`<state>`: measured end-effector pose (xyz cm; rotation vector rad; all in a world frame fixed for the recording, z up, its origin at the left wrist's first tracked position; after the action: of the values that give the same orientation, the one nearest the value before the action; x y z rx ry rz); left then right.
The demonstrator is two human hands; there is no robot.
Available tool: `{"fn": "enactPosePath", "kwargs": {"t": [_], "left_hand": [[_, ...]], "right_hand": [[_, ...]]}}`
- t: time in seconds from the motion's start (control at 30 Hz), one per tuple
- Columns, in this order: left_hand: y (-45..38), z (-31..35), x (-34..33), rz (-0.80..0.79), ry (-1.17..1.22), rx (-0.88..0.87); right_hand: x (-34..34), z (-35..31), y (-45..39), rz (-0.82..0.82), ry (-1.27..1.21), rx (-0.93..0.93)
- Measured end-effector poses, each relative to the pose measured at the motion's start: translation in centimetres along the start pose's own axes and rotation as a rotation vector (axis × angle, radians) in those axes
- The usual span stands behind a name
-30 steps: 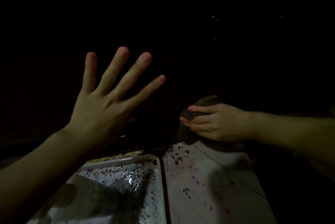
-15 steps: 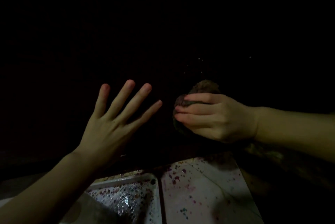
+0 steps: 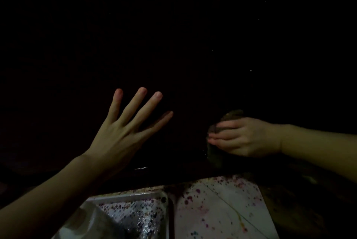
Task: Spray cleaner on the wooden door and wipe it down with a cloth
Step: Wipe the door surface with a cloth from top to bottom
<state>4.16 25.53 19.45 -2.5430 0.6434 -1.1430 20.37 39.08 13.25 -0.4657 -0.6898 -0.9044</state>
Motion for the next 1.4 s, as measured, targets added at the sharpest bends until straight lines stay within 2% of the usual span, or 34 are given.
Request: {"fn": "enactPosePath", "kwargs": {"t": [0.07,0.1,0.23,0.33,0.4,0.5,0.57,0.9,0.97,1.03,1.2,1.3,1.4], "left_hand": [[-0.8,0.2,-0.1,-0.033,-0.009,-0.001],[-1.1,0.4,-0.1,-0.044,-0.009,0.003],[-2.0,1.0,0.0,-0.032,-0.011,0.017],[-2.6,1.5,-0.1,-0.019,0.009,0.031],[-2.8,1.7,-0.1,-0.019,0.01,0.051],[-3.3,1.8,0.2,0.018,0.026,0.059],[-3.7,1.8,0.4,0.04,0.038,0.061],[-4.1,1.8,0.7,-0.008,0.016,0.073],[-4.0,1.8,0.7,-0.009,0.02,0.073],[-4.1,1.8,0.6,-0.005,0.021,0.073],[-4.0,2.1,0.1,0.017,0.017,0.074],[-4.0,2.0,0.1,0.041,0.036,0.071],[-4.0,2.1,0.0,0.018,0.023,0.079]], "right_hand": [[-0.3,-0.9,0.0,-0.056,-0.019,0.017],[0.4,-0.4,-0.3,-0.006,-0.04,-0.007],[7.8,4.7,-1.9,0.356,-0.035,-0.176],[13.8,9.7,-2.0,0.668,0.133,-0.346],[15.3,12.2,-2.4,0.775,0.298,-0.487],[13.9,12.5,-3.0,0.836,0.368,-0.62],[10.9,10.2,-2.8,0.795,0.333,-0.576],[-3.4,-3.6,0.2,0.215,-0.008,-0.153],[-4.8,-5.0,0.5,0.127,-0.043,-0.126],[-4.2,-5.0,-0.2,0.158,-0.093,-0.175],[-0.7,-4.4,-7.2,0.417,-0.197,-0.283],[-2.5,-5.0,-9.3,0.372,-0.175,-0.149],[-4.9,-6.2,-6.5,0.236,-0.144,0.004]]}}
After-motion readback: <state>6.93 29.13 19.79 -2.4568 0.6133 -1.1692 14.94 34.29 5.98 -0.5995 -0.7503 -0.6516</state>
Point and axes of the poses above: each hand's wrist, its own y-axis away from the middle knuckle, its own x-axis out of the back of the hand, z = x × y, the point moved 7 cm from there along -y, towards the middle knuckle, and after that the axes turned 1 degree about y, right-handed, at the moved point
